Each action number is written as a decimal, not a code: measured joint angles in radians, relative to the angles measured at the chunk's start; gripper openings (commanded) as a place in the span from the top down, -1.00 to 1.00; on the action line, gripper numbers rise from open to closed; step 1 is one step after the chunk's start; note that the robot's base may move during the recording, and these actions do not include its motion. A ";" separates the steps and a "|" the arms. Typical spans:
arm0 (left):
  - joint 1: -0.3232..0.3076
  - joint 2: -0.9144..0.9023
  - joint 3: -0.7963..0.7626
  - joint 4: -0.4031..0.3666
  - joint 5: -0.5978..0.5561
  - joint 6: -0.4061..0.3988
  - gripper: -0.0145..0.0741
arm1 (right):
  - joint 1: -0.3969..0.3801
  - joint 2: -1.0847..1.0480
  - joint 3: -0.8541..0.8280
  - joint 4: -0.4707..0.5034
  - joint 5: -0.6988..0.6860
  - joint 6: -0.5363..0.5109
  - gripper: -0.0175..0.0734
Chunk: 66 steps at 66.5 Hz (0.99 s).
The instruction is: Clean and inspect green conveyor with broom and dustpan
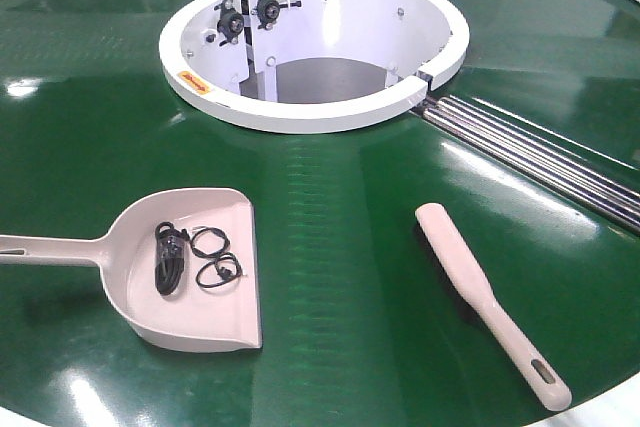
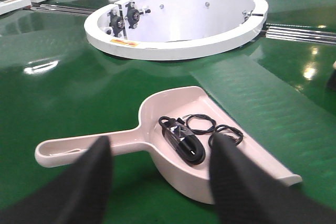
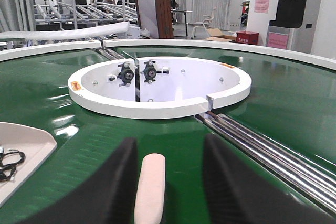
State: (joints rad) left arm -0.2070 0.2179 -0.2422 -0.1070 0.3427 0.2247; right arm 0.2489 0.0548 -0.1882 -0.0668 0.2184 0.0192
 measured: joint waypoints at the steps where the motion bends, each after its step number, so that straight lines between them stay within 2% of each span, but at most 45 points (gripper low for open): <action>1: 0.000 0.000 0.000 -0.004 0.000 0.000 0.54 | 0.000 0.000 0.000 0.000 0.000 -0.001 0.58; 2: 0.000 0.000 0.000 -0.006 0.001 0.000 0.62 | 0.000 0.000 0.000 0.000 0.001 -0.002 0.66; 3: 0.000 0.000 0.000 -0.009 0.002 0.000 0.70 | 0.000 0.000 0.000 0.000 0.001 -0.003 0.65; 66: 0.000 -0.012 0.013 -0.013 0.001 0.000 0.69 | 0.000 0.000 0.000 0.000 0.003 -0.019 0.63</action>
State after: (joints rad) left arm -0.2070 0.2063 -0.2291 -0.1203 0.3439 0.2247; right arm 0.2489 0.0548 -0.1882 -0.0668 0.2210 0.0000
